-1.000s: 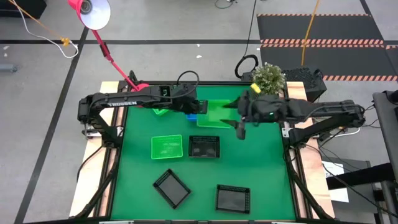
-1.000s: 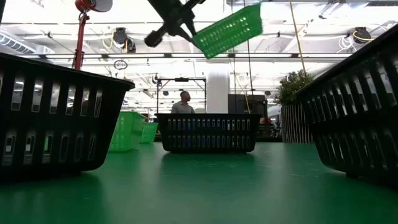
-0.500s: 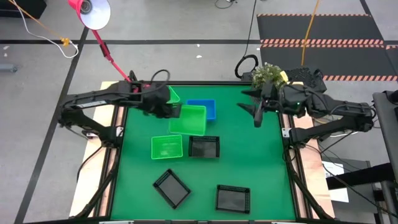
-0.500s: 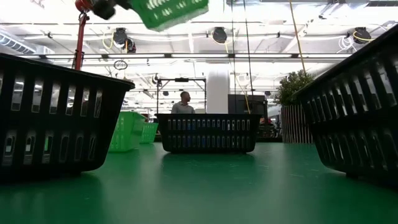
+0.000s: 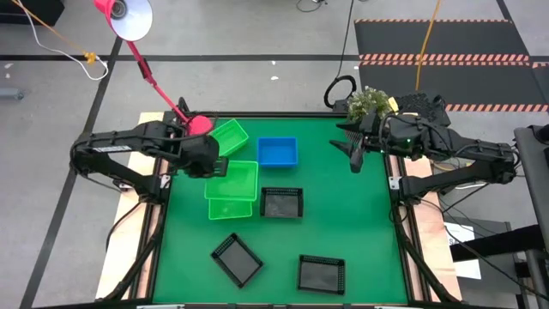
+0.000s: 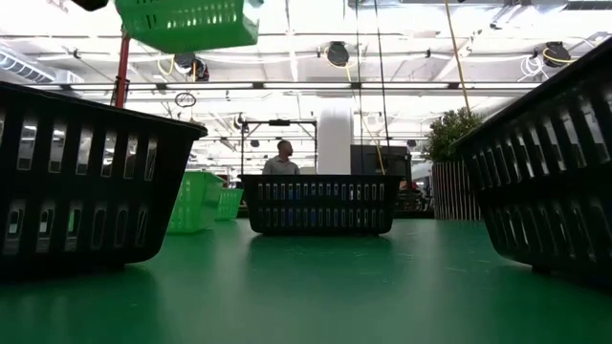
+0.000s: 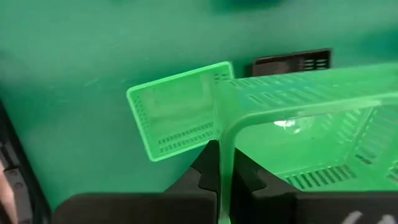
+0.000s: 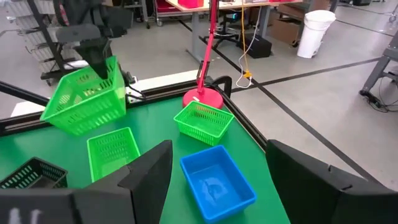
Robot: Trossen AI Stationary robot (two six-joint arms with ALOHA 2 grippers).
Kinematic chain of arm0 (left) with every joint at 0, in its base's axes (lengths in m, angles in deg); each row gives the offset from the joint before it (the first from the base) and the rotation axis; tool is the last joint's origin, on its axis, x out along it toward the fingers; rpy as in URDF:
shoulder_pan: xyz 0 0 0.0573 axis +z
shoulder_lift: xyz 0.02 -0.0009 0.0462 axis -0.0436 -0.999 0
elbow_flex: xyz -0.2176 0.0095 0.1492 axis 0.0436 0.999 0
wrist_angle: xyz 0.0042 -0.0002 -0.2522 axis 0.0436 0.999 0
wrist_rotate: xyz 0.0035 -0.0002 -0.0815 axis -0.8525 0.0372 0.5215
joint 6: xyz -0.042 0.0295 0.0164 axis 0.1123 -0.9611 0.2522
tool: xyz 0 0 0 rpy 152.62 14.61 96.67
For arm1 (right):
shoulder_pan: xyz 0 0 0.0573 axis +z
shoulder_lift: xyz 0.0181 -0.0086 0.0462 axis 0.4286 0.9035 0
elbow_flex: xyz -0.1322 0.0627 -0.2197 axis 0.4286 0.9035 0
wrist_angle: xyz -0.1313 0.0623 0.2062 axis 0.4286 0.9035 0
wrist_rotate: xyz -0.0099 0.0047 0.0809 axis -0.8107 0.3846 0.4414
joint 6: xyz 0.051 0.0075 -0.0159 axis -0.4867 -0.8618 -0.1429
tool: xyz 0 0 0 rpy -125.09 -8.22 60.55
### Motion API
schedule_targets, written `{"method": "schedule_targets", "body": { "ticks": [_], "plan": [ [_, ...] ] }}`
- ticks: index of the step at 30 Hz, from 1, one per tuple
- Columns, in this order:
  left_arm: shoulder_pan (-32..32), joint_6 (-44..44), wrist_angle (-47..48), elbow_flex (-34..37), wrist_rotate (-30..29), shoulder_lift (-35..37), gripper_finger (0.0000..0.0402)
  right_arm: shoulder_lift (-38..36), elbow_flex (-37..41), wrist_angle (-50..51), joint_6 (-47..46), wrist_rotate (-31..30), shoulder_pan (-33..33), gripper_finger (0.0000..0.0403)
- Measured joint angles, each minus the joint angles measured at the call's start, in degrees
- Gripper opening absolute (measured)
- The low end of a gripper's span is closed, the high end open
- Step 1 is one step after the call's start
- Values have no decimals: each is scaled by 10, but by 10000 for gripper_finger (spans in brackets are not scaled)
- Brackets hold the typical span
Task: Stack baskets by color
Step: Stack the top right green bin on the top of the bottom green bin
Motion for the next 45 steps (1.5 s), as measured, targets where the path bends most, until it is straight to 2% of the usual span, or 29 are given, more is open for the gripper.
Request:
{"method": "schedule_targets", "body": {
  "ticks": [6, 11, 23, 33, 37, 45],
  "plan": [
    [0, 4, -28, 82, 48, 10, 4, 0, 0, 0, 0, 0, 0, 253],
    [1, 10, -88, 162, 90, 23, 6, 0, 0, 4, 0, -1, 0, 253],
    [17, 52, -217, 320, 110, 62, 6, 0, 0, 18, -10, 0, 0, 253],
    [18, 62, -271, 392, 110, 63, 9, 0, 0, 21, -15, 0, 0, 253],
    [21, 61, -307, 408, 109, 63, 4, 0, 0, 21, -15, 0, 0, 253],
    [21, 50, -304, 411, 82, 63, 4, 0, 17, 17, -15, 0, 0, 253]
  ]
}}
